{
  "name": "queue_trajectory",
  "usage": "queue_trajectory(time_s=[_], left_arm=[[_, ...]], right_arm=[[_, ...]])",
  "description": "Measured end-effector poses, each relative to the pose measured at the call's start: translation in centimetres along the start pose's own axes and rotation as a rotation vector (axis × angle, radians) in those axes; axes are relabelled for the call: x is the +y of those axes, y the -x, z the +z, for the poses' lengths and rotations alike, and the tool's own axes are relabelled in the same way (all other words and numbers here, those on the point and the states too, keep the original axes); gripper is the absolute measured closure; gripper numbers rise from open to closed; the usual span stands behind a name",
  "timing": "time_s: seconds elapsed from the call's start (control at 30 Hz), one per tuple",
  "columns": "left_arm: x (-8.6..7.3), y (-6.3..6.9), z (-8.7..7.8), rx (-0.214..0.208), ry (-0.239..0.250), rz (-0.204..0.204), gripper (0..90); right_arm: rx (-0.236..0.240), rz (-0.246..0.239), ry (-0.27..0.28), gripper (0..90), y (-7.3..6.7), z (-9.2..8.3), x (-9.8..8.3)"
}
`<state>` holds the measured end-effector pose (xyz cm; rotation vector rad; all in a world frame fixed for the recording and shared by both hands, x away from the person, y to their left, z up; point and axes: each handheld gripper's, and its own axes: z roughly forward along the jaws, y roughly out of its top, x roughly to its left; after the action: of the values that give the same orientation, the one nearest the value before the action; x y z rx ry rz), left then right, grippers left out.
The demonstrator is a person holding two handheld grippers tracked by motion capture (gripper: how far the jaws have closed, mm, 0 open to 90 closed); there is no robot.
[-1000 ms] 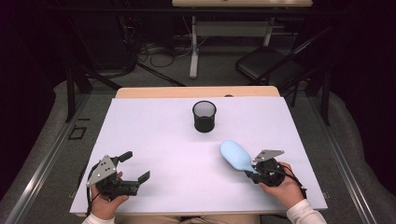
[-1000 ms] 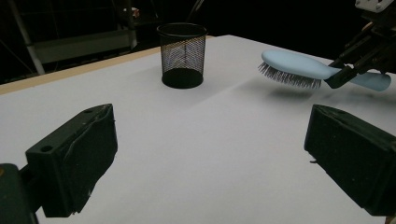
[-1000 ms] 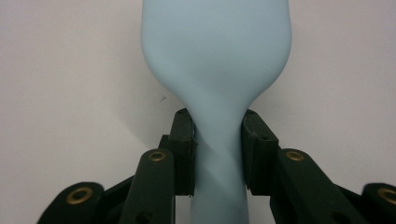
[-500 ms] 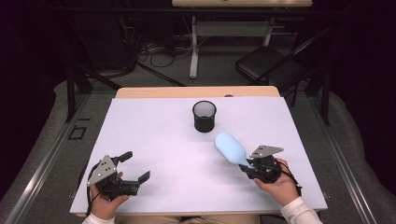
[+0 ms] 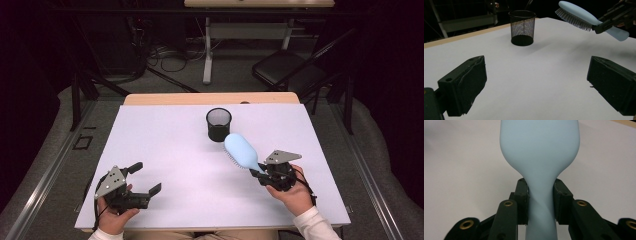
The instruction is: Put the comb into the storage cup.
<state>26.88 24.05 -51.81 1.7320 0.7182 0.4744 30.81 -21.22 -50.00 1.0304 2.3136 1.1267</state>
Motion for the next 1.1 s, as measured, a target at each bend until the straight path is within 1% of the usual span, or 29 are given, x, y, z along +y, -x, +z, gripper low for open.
queue_trajectory(time_s=[0.3,0.33,0.53,0.7,0.87,1.1], left_arm=[[0.0,0.1,0.1,-0.002,0.001,-0.01,2.7],[0.0,0.1,0.1,-0.006,-0.001,-0.01,2.7],[-0.2,0.0,0.0,0.008,0.013,-0.024,2.6],[-0.2,-0.1,-0.1,0.003,0.017,-0.026,2.6],[-0.3,-0.1,-0.1,0.005,0.023,-0.026,2.7],[-0.3,-0.1,0.0,0.011,0.018,-0.025,2.6]], right_arm=[[0.015,-0.007,0.051,69.2,-0.5,0.5,1.3],[0.017,-0.008,0.055,69.2,-0.6,0.6,1.5],[0.027,-0.015,0.095,69.2,-1.1,1.0,3.0],[0.033,-0.025,0.13,69.2,-1.7,1.4,4.3],[0.038,-0.034,0.142,69.2,-2.3,2.1,5.1],[0.043,-0.025,0.168,69.2,-2.5,2.8,5.7]])
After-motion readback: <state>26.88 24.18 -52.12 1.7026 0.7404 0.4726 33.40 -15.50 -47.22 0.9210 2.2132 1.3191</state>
